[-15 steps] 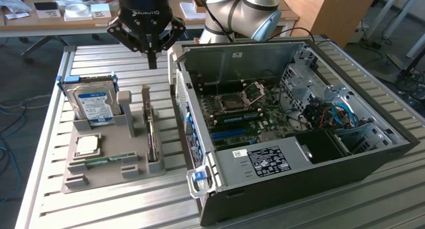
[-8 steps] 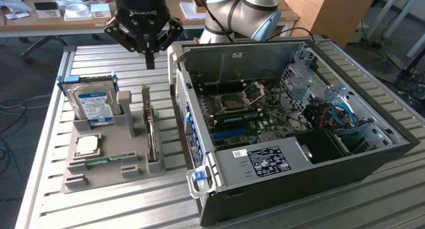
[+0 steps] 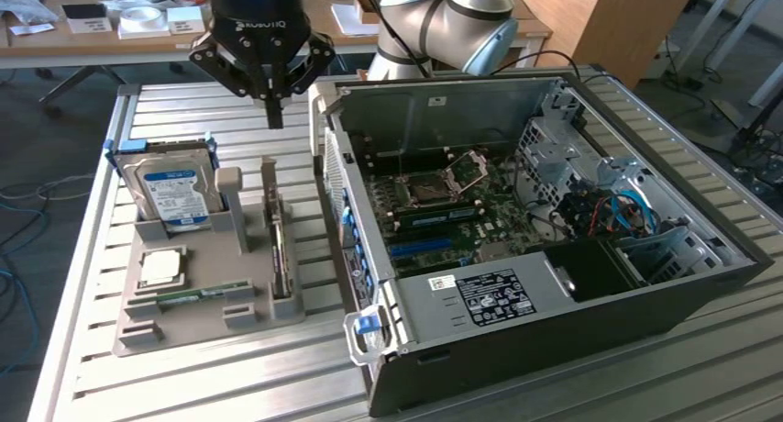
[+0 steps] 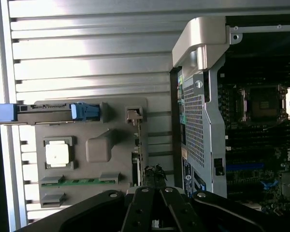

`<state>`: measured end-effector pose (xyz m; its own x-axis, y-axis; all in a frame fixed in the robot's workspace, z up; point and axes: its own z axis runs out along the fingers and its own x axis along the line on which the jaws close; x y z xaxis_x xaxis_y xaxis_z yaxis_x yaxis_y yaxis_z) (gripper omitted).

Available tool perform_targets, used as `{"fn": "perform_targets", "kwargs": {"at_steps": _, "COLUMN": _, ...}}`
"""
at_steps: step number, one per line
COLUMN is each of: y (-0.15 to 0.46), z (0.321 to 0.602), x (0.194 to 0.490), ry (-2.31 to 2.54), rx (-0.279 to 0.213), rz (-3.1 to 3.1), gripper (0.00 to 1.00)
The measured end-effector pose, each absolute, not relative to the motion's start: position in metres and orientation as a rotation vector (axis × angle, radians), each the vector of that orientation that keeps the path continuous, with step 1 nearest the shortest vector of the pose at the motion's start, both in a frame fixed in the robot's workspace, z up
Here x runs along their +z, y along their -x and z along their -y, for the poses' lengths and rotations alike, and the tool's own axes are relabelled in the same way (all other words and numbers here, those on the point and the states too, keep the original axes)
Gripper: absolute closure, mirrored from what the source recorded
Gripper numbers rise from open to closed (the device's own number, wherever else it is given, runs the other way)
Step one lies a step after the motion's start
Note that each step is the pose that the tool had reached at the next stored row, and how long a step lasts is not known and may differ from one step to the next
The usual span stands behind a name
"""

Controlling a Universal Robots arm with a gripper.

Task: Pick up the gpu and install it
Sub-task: 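Reach for the gpu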

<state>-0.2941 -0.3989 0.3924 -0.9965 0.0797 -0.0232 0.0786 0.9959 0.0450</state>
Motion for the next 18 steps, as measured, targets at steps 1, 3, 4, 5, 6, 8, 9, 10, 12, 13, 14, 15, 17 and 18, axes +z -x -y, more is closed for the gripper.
{"fn": "perform_targets", "kwargs": {"at_steps": 1, "y": 0.2941, "z": 0.3989, "x": 0.3924, "ry": -0.124, "rx": 0.069, "rz": -3.113, "gripper": 0.89}}
{"fn": "perform_targets", "kwargs": {"at_steps": 3, "y": 0.2941, "z": 0.3988, "x": 0.3923, "ry": -0.124, "rx": 0.069, "rz": -3.113, "gripper": 0.89}}
{"fn": "perform_targets", "kwargs": {"at_steps": 4, "y": 0.2943, "z": 0.3988, "x": 0.3922, "ry": -0.124, "rx": 0.069, "rz": -3.113, "gripper": 0.89}}
{"fn": "perform_targets", "kwargs": {"at_steps": 5, "y": 0.2947, "z": 0.3988, "x": 0.3921, "ry": -0.124, "rx": 0.069, "rz": -3.113, "gripper": 0.89}}
{"fn": "perform_targets", "kwargs": {"at_steps": 6, "y": 0.2950, "z": 0.3988, "x": 0.3922, "ry": -0.124, "rx": 0.069, "rz": -3.113, "gripper": 0.89}}
{"fn": "perform_targets", "kwargs": {"at_steps": 8, "y": 0.2957, "z": 0.3988, "x": 0.3923, "ry": -0.124, "rx": 0.069, "rz": -3.113, "gripper": 0.89}}
{"fn": "perform_targets", "kwargs": {"at_steps": 9, "y": 0.2960, "z": 0.3988, "x": 0.3923, "ry": -0.124, "rx": 0.069, "rz": -3.113, "gripper": 0.89}}
{"fn": "perform_targets", "kwargs": {"at_steps": 10, "y": 0.2964, "z": 0.3989, "x": 0.3923, "ry": -0.124, "rx": 0.069, "rz": -3.113, "gripper": 0.89}}
{"fn": "perform_targets", "kwargs": {"at_steps": 12, "y": 0.2970, "z": 0.3989, "x": 0.3923, "ry": -0.123, "rx": 0.069, "rz": -3.113, "gripper": 0.89}}
{"fn": "perform_targets", "kwargs": {"at_steps": 13, "y": 0.2973, "z": 0.3989, "x": 0.3923, "ry": -0.123, "rx": 0.069, "rz": -3.113, "gripper": 0.89}}
{"fn": "perform_targets", "kwargs": {"at_steps": 14, "y": 0.2974, "z": 0.3988, "x": 0.3922, "ry": -0.123, "rx": 0.069, "rz": -3.113, "gripper": 0.89}}
{"fn": "perform_targets", "kwargs": {"at_steps": 15, "y": 0.2975, "z": 0.3988, "x": 0.3922, "ry": -0.123, "rx": 0.069, "rz": -3.113, "gripper": 0.89}}
{"fn": "perform_targets", "kwargs": {"at_steps": 17, "y": 0.2980, "z": 0.3988, "x": 0.3921, "ry": -0.124, "rx": 0.069, "rz": -3.113, "gripper": 0.89}}
{"fn": "perform_targets", "kwargs": {"at_steps": 18, "y": 0.2982, "z": 0.3988, "x": 0.3921, "ry": -0.124, "rx": 0.069, "rz": -3.113, "gripper": 0.89}}
